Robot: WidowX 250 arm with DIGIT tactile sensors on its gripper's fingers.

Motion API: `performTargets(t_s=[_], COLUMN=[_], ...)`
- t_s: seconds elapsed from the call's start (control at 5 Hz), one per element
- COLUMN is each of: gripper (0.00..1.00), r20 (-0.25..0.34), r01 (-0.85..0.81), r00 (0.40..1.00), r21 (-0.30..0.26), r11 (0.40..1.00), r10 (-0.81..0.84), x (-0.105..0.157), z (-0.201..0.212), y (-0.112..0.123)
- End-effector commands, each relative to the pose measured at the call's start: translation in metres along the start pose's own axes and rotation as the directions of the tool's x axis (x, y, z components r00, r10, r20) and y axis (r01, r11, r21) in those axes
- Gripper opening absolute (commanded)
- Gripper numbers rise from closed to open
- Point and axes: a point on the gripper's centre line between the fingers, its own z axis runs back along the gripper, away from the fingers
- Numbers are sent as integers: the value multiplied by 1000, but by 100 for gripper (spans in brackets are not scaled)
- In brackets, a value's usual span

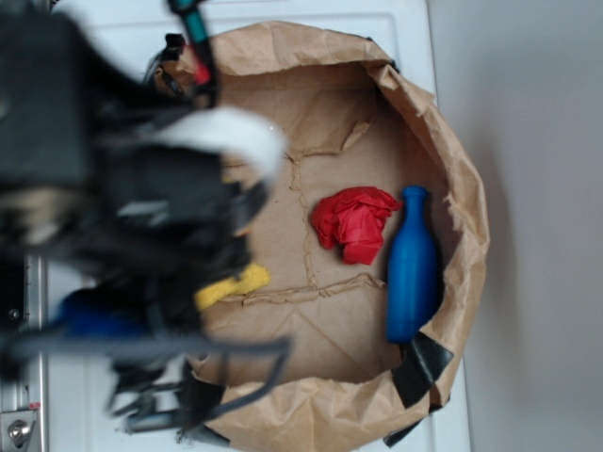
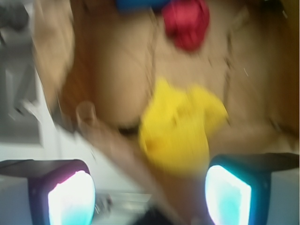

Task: Grab the yellow cloth.

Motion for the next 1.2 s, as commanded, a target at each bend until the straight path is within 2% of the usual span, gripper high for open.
performTargets(t_s=[0.0, 0.2, 0.8, 1.0], gripper=[100, 100, 100, 100], r20=[42, -62, -62, -68], r01=[69, 99, 99, 103], r00=[997, 993, 993, 993], r21=[24, 49, 49, 96], r11=[997, 994, 994, 990], r10=[-70, -96, -96, -97], x=[22, 14, 14, 1], z=[-27, -59, -59, -69], y=[34, 31, 31, 27])
